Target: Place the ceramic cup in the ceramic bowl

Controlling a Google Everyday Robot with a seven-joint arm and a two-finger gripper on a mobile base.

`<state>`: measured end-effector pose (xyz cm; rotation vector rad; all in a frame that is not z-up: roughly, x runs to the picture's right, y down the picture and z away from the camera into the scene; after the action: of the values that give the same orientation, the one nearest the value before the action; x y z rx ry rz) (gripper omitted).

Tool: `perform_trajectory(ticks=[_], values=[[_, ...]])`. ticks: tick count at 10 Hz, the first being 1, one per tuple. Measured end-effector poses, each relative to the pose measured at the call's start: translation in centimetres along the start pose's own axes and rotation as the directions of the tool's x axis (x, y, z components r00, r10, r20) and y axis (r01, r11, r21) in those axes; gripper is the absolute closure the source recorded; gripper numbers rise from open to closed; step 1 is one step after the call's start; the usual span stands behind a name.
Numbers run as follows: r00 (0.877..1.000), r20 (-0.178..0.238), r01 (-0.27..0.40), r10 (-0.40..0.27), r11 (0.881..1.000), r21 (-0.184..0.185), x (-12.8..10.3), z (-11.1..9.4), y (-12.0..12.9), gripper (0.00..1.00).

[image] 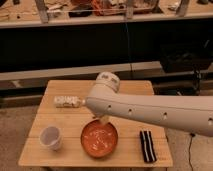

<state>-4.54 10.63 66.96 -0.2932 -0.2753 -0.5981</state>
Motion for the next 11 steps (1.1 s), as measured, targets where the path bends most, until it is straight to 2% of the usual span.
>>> perform_trajectory(ticks=[2, 5, 7, 11], values=[[0.999, 0.019, 0.025, -0.025, 0.999, 0.028, -0.4, 0.0, -0.3, 0.2], [0.997, 0.044, 0.065, -0.068, 0.995, 0.074, -2.2, 0.6, -1.6, 0.2], [0.995, 0.054, 0.084, -0.089, 0.993, 0.084, -2.6, 0.7, -1.9, 0.2], [0.984, 0.092, 0.144, -0.156, 0.982, 0.125, -5.2, 1.6, -3.3, 0.2]])
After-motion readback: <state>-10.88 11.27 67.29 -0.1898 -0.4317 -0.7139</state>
